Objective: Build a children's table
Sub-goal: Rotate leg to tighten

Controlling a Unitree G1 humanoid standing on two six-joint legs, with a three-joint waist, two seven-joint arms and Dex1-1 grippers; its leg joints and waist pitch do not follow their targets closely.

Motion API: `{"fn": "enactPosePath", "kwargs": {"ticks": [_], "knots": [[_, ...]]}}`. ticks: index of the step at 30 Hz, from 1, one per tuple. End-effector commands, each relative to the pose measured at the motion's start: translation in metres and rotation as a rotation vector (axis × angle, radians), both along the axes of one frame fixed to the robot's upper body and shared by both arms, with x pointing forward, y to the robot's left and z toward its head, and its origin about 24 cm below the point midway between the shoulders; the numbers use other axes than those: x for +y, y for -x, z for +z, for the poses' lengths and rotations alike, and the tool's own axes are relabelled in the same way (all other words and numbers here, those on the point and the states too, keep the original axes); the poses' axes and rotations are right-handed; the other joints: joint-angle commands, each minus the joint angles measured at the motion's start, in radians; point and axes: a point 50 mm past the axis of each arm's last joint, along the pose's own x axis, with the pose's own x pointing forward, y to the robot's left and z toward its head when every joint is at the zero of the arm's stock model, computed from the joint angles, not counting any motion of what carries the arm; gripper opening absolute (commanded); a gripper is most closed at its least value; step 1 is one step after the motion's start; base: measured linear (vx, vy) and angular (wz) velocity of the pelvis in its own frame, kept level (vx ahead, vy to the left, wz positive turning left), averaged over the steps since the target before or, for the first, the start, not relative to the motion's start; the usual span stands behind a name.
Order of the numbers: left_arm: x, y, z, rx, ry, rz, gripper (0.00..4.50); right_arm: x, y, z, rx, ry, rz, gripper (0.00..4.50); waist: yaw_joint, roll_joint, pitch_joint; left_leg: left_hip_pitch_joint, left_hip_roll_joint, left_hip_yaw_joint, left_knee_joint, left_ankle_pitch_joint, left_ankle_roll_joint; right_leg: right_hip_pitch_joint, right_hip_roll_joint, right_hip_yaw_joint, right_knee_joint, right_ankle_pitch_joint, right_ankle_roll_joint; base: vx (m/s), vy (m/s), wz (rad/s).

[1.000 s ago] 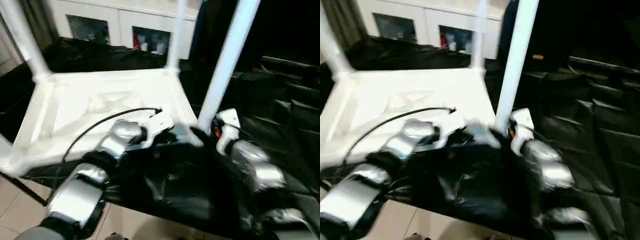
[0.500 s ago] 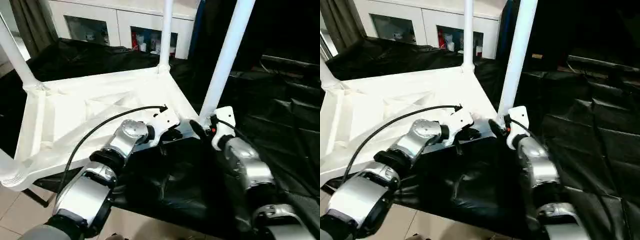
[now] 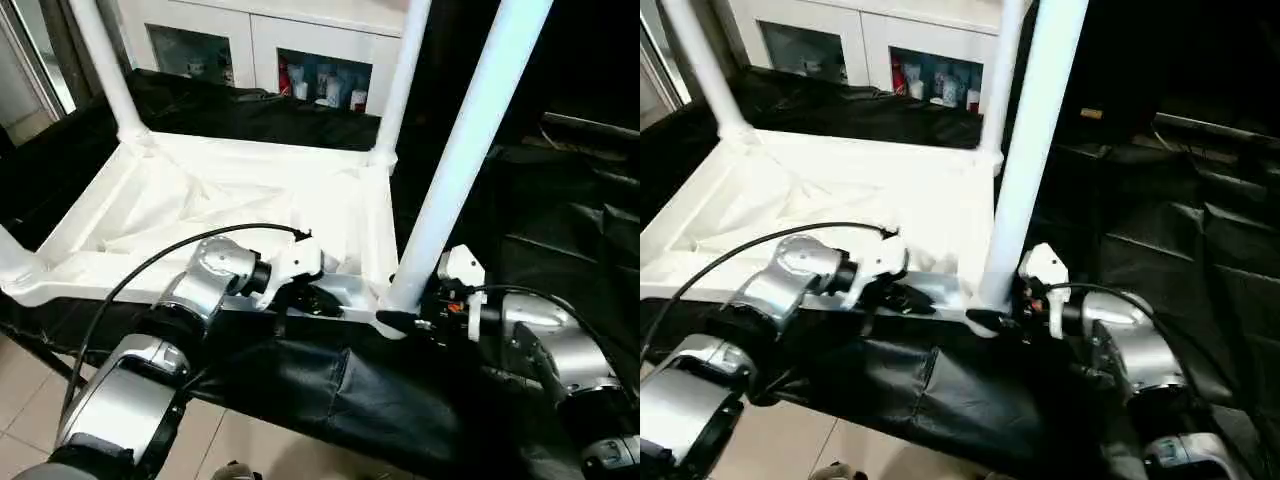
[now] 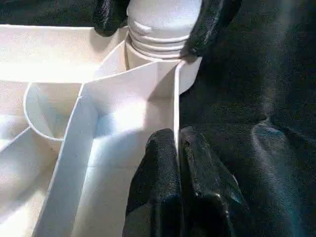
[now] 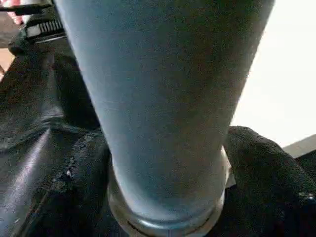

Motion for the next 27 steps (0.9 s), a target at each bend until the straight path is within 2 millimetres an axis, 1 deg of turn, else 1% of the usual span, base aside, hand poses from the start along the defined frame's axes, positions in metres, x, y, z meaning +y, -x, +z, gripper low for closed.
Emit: {"fn": "enactPosePath", "kwargs": {"ticks": [1,4,5,6,8,9,10,11,12,13,14,15,16,17,18,19,21,22,23,24,25,26,27], "knots": [[-0.004,0.003,0.002,0.007,0.036,-0.028,0.0,-0.001,0.001,-0.001,0.008,0.009,0.008,3.44,0.002,-0.01,-0.055,0.009,0.032,-0.008,-0.062,-0.199,0.066,0.048,-0.061,0.033,-0.061,-0.17,-0.245,0.0,0.0,0.0],[-0.004,0.004,0.002,0.004,0.038,-0.029,0.0,0.005,0.002,-0.002,0.023,-0.007,0.013,3.13,0.002,-0.011,-0.056,0.008,0.032,-0.008,-0.061,-0.187,0.067,0.048,-0.06,0.033,-0.059,-0.154,-0.246,0.0,0.0,0.0],[-0.004,0.004,0.002,0.002,0.04,-0.029,0.0,0.005,0.003,-0.002,0.025,-0.01,0.014,3.13,0.002,-0.011,-0.055,0.007,0.031,-0.008,-0.061,-0.185,0.068,0.048,-0.06,0.033,-0.058,-0.15,-0.247,0.0,0.0,0.0],[-0.005,0.004,0.002,0.002,0.041,-0.029,0.0,0.006,0.003,-0.002,0.028,-0.013,0.013,2.96,0.002,-0.012,-0.055,0.007,0.031,-0.008,-0.061,-0.183,0.069,0.048,-0.059,0.033,-0.059,-0.15,-0.246,0.0,0.0,0.0],[-0.005,0.005,0.002,0.003,0.042,-0.03,0.0,0.006,0.003,-0.003,0.03,-0.014,0.012,2.84,0.002,-0.012,-0.055,0.007,0.031,-0.008,-0.061,-0.182,0.069,0.048,-0.06,0.033,-0.059,-0.153,-0.245,0.0,0.0,0.0],[-0.006,0.003,0.0,-0.016,0.039,-0.001,0.0,0.006,0.003,-0.006,0.03,-0.02,-0.031,2.79,0.002,-0.013,-0.055,0.008,0.031,-0.008,-0.061,-0.185,0.068,0.048,-0.06,0.033,-0.059,-0.159,-0.244,0.0,0.0,0.0],[-0.006,0.003,0.0,-0.016,0.039,-0.001,0.0,0.006,0.003,-0.006,0.03,-0.02,-0.031,2.79,0.001,-0.012,-0.055,0.007,0.031,-0.008,-0.061,-0.187,0.065,0.047,-0.06,0.033,-0.06,-0.167,-0.241,0.0,0.0,0.0],[-0.007,0.002,-0.001,-0.03,0.036,0.023,0.0,0.006,0.001,-0.008,0.029,-0.019,-0.072,2.76,0.001,-0.012,-0.055,0.007,0.031,-0.008,-0.061,-0.189,0.062,0.047,-0.06,0.033,-0.06,-0.17,-0.239,0.0,0.0,0.0],[-0.009,-0.004,-0.003,-0.057,0.016,0.098,0.0,0.004,-0.004,-0.013,0.021,0.006,-0.188,2.75,-0.002,-0.013,-0.054,0.008,0.03,-0.009,-0.062,-0.195,0.057,0.044,-0.06,0.034,-0.062,-0.181,-0.233,0.0,0.0,0.0],[-0.012,-0.007,-0.004,-0.073,0.008,0.152,0.0,0.003,-0.008,-0.018,0.021,0.024,-0.275,2.73,-0.006,-0.014,-0.052,0.008,0.028,-0.011,-0.065,-0.209,0.046,0.043,-0.061,0.034,-0.066,-0.212,-0.224,0.0,0.0,0.0],[-0.012,-0.007,-0.004,-0.073,0.008,0.152,0.0,0.003,-0.008,-0.018,0.021,0.024,-0.275,2.73,-0.008,-0.014,-0.052,0.009,0.027,-0.011,-0.065,-0.219,0.04,0.043,-0.062,0.034,-0.069,-0.233,-0.218,0.0,0.0,0.0],[-0.014,-0.01,-0.005,-0.081,0.007,0.188,0.0,0.003,-0.01,-0.021,0.023,0.034,-0.334,2.72,-0.012,-0.014,-0.051,0.012,0.026,-0.013,-0.067,-0.24,0.029,0.041,-0.062,0.034,-0.075,-0.284,-0.204,0.0,0.0,0.0],[-0.022,-0.014,-0.005,-0.097,0.019,0.245,0.0,0.006,-0.015,-0.028,0.041,0.029,-0.451,2.72,-0.015,-0.015,-0.051,0.012,0.026,-0.014,-0.068,-0.246,0.02,0.04,-0.063,0.035,-0.078,-0.305,-0.195,0.0,0.0,0.0],[-0.024,-0.014,-0.005,-0.1,0.022,0.257,0.0,0.006,-0.017,-0.029,0.047,0.026,-0.477,2.72,-0.018,-0.015,-0.05,0.012,0.026,-0.014,-0.069,-0.251,0.018,0.039,-0.061,0.035,-0.079,-0.312,-0.19,0.0,0.0,0.0],[-0.03,-0.016,-0.006,-0.103,0.028,0.283,0.0,0.01,-0.019,-0.031,0.06,0.017,-0.541,2.72,-0.022,-0.013,-0.048,0.016,0.023,-0.015,-0.07,-0.273,0.01,0.034,-0.061,0.035,-0.084,-0.348,-0.182,0.0,0.0,0.0],[-0.045,-0.018,-0.006,-0.12,0.035,0.334,0.0,0.02,-0.025,-0.035,0.081,-0.001,-0.651,2.72,-0.028,-0.015,-0.05,0.013,0.023,-0.016,-0.07,-0.272,0.002,0.036,-0.06,0.035,-0.082,-0.354,-0.177,0.0,0.0,0.0],[-0.056,-0.017,-0.007,-0.114,0.045,0.351,0.0,0.028,-0.029,-0.037,0.094,-0.011,-0.721,2.72,-0.032,-0.015,-0.049,0.015,0.022,-0.017,-0.071,-0.274,-0.003,0.034,-0.06,0.035,-0.084,-0.358,-0.173,0.0,0.0,0.0],[-0.062,-0.017,-0.007,-0.115,0.049,0.357,0.0,0.032,-0.031,-0.037,0.101,-0.012,-0.754,2.72,-0.033,-0.008,-0.05,0.015,0.023,-0.017,-0.071,-0.27,-0.001,0.035,-0.061,0.037,-0.084,-0.344,-0.173,0.0,0.0,0.0],[-0.062,-0.017,-0.007,-0.115,0.049,0.357,0.0,0.032,-0.031,-0.037,0.101,-0.012,-0.754,2.72,-0.033,-0.011,-0.05,0.015,0.022,-0.016,-0.07,-0.269,0.001,0.035,-0.059,0.037,-0.086,-0.335,-0.174,0.0,0.0,0.0],[-0.075,-0.015,-0.007,-0.113,0.063,0.357,0.0,0.046,-0.035,-0.035,0.078,0.003,-0.768,2.72,-0.033,-0.012,-0.052,0.012,0.021,-0.016,-0.07,-0.258,0.006,0.038,-0.058,0.037,-0.083,-0.312,-0.175,0.0,0.0,0.0],[-0.083,-0.013,-0.007,-0.112,0.074,0.343,0.0,0.057,-0.035,-0.033,0.057,0.007,-0.715,2.72,-0.035,-0.004,-0.052,0.012,0.02,-0.016,-0.07,-0.255,0.006,0.037,-0.057,0.037,-0.083,-0.289,-0.18,0.0,0.0,0.0],[-0.086,-0.012,-0.006,-0.111,0.079,0.334,0.0,0.062,-0.034,-0.032,0.045,0.008,-0.681,2.72,-0.036,-0.007,-0.053,0.01,0.019,-0.016,-0.07,-0.254,0.007,0.04,-0.056,0.036,-0.081,-0.281,-0.18,0.0,0.0,0.0],[-0.09,-0.01,-0.005,-0.108,0.085,0.312,0.0,0.068,-0.033,-0.029,0.001,0.026,-0.624,3.07,-0.033,-0.008,-0.054,0.011,0.019,-0.015,-0.068,-0.249,0.016,0.042,-0.057,0.037,-0.081,-0.268,-0.18,0.0,0.0,0.0]]}}
